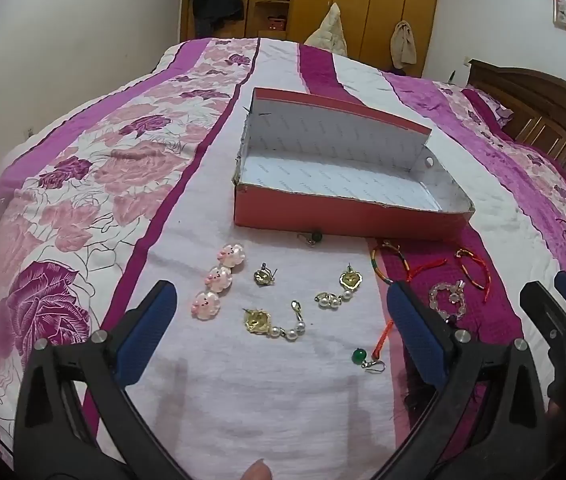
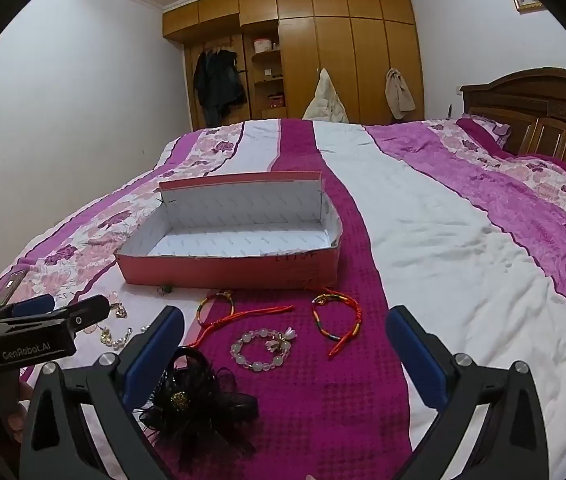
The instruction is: Organize jewelry
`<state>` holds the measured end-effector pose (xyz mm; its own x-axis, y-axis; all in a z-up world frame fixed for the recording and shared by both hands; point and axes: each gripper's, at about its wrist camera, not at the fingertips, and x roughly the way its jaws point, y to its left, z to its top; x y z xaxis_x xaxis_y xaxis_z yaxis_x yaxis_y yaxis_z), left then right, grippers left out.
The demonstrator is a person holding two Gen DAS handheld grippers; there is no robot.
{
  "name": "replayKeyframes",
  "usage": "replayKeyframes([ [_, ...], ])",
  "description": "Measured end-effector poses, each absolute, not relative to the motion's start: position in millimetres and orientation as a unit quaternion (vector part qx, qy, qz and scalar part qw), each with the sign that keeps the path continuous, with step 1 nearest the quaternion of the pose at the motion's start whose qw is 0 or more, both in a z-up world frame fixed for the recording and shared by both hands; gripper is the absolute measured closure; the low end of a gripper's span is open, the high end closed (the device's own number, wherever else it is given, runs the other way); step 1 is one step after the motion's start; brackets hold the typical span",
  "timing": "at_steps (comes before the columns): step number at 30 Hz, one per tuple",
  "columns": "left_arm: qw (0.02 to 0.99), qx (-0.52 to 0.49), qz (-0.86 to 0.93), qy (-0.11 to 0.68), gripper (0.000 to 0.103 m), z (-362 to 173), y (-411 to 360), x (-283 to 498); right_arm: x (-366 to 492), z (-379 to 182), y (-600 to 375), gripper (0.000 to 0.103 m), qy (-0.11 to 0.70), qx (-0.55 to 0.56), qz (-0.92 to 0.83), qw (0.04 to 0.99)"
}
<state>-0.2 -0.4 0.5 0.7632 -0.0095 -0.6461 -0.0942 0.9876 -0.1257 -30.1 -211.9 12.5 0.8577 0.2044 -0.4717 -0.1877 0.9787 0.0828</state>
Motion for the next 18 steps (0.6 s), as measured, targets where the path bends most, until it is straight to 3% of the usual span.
replayKeyframes([
  [18, 0.942, -0.06, 0.023, 0.329, 0.005, 9.5, -8.1, -3.3, -32.0, 15.8, -213.4, 0.0, 0.24, 0.018, 0.1, 0.965],
])
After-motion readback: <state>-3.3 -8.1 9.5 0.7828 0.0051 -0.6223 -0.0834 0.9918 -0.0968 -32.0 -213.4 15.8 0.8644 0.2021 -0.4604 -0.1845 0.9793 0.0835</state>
